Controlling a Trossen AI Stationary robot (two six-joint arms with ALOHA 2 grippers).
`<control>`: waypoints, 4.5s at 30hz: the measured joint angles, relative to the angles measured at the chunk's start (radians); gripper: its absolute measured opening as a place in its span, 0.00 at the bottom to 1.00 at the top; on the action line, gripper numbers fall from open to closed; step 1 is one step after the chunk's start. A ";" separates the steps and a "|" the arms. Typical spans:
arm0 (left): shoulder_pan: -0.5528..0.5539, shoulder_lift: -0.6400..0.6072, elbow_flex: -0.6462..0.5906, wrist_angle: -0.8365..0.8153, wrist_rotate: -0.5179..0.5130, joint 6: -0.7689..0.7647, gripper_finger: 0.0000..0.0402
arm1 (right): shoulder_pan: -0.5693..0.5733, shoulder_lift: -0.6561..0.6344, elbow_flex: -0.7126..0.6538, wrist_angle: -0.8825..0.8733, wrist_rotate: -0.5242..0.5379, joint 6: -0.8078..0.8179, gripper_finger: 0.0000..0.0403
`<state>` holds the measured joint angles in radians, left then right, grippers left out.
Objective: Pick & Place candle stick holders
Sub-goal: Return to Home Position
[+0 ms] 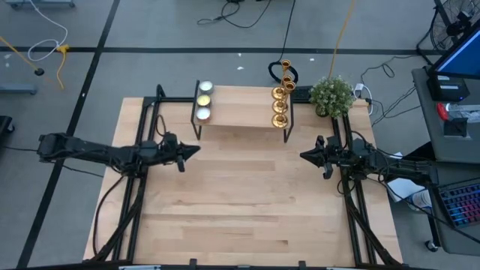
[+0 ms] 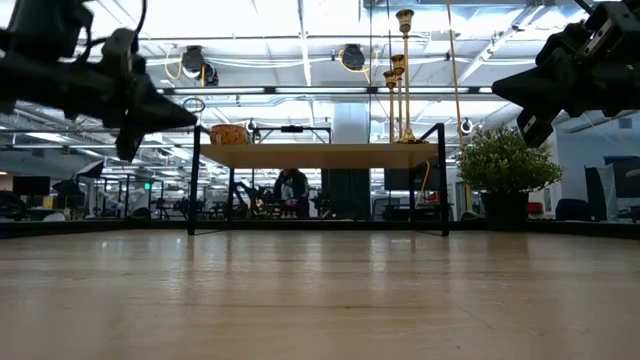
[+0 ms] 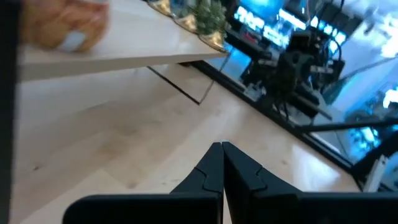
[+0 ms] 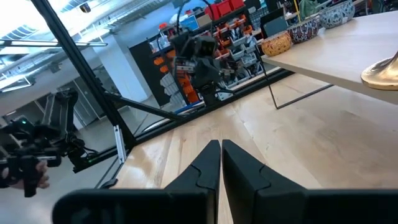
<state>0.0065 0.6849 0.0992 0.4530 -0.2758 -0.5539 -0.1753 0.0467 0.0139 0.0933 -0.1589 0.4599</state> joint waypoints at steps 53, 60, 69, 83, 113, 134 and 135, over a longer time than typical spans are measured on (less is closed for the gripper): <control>0.071 -0.609 -0.078 -0.456 0.227 0.530 0.04 | 0.000 0.000 0.000 0.000 0.001 -0.006 0.02; 0.096 -0.608 -0.078 -0.456 0.223 0.533 0.05 | 0.001 0.000 0.000 -0.004 -0.029 -0.223 0.02; 0.101 -0.608 -0.079 -0.444 0.223 0.538 0.05 | 0.000 0.015 0.000 -0.041 0.032 -0.420 0.01; 0.101 -0.608 -0.080 -0.443 0.222 0.727 0.05 | 0.000 0.028 0.000 -0.051 0.028 -0.420 0.01; 0.101 -0.608 -0.080 -0.442 0.224 0.729 0.05 | 0.000 0.028 0.000 -0.052 0.028 -0.420 0.02; 0.101 -0.608 -0.080 -0.441 0.225 0.729 0.05 | 0.000 0.028 0.000 -0.052 0.028 -0.420 0.02; 0.101 -0.608 -0.080 -0.441 0.225 0.729 0.05 | 0.000 0.028 0.000 -0.052 0.028 -0.420 0.02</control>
<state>0.1074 0.0765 0.0193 0.0116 -0.0510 0.1750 -0.1753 0.0750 0.0143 0.0414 -0.1310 0.0402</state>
